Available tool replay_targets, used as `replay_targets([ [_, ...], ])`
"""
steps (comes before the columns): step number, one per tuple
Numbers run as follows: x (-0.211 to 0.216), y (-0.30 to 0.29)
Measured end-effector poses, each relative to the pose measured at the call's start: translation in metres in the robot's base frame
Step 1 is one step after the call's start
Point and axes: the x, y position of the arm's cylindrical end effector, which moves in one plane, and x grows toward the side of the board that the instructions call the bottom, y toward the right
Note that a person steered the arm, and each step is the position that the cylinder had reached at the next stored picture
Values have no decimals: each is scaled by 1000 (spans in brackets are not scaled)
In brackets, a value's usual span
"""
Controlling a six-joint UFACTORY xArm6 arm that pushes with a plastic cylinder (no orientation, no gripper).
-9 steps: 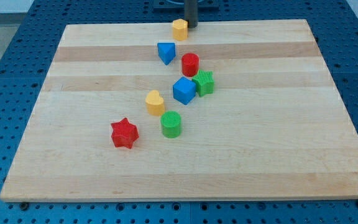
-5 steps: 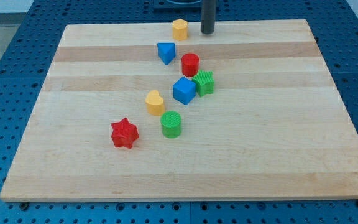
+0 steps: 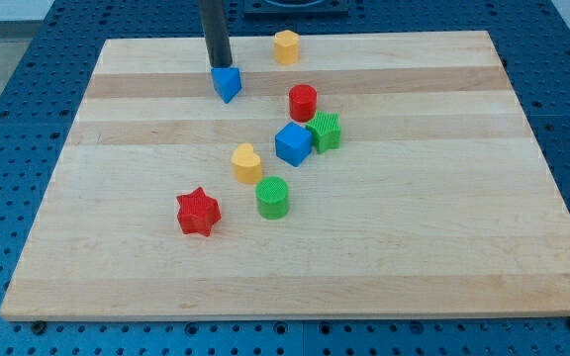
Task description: Slide the yellow hexagon towards the right side of the board
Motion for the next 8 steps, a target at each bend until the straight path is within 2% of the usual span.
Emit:
replay_targets([
  [1,-28,29],
  [2,-37,55],
  [3,-37,90],
  [5,-37,117],
  [7,-37,83],
  [8,-17,68],
])
